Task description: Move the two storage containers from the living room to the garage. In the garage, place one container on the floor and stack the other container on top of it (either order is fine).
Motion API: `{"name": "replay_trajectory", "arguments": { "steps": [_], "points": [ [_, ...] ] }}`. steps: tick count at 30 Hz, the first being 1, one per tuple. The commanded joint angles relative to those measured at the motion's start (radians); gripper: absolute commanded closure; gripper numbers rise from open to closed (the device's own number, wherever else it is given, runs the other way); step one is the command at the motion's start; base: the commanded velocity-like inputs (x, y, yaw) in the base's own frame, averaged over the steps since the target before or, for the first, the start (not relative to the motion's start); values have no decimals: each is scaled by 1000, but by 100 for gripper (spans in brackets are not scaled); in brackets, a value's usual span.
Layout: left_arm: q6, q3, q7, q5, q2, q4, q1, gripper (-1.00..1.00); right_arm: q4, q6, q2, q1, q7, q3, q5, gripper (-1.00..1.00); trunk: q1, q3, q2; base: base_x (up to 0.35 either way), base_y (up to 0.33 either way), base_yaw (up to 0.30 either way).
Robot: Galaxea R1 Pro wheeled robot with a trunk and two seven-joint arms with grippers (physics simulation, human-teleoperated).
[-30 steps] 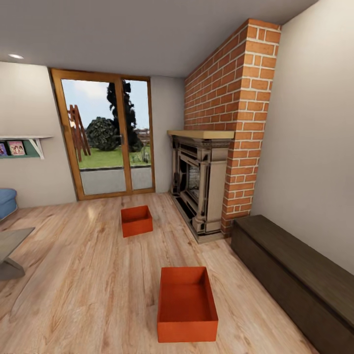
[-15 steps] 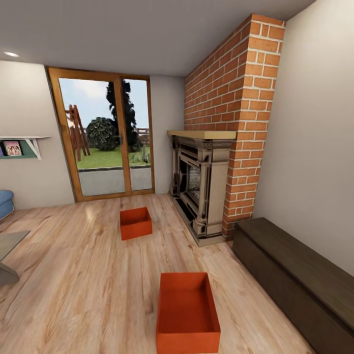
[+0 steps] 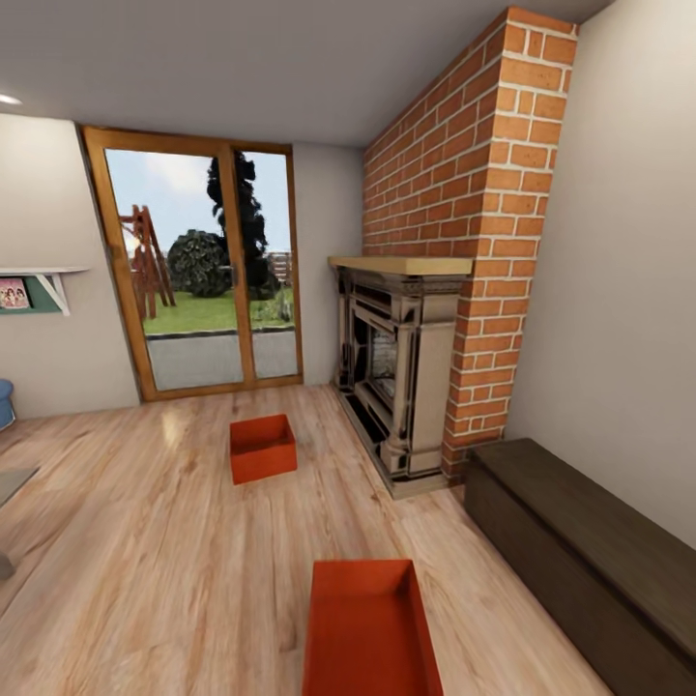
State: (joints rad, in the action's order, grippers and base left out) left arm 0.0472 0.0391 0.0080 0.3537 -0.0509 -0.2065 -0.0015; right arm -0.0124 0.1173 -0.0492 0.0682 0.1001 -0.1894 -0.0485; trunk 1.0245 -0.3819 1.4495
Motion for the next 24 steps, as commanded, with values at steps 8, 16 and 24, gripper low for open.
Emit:
{"name": "replay_trajectory", "arguments": {
  "steps": [8,16,24],
  "points": [
    [5,4,1,2,0,-2,0,-100,-1,2,1,1,4,-4,-5,-100,1,-1,1,303,0,0],
    [5,4,0,2,0,-2,0,-100,-1,2,2,1,4,-4,-5,-100,1,-1,1,262,0,0],
    [5,4,0,4,0,-2,0,-100,-1,2,2,1,4,-4,-5,-100,1,-1,1,275,0,0]
  ]
}}
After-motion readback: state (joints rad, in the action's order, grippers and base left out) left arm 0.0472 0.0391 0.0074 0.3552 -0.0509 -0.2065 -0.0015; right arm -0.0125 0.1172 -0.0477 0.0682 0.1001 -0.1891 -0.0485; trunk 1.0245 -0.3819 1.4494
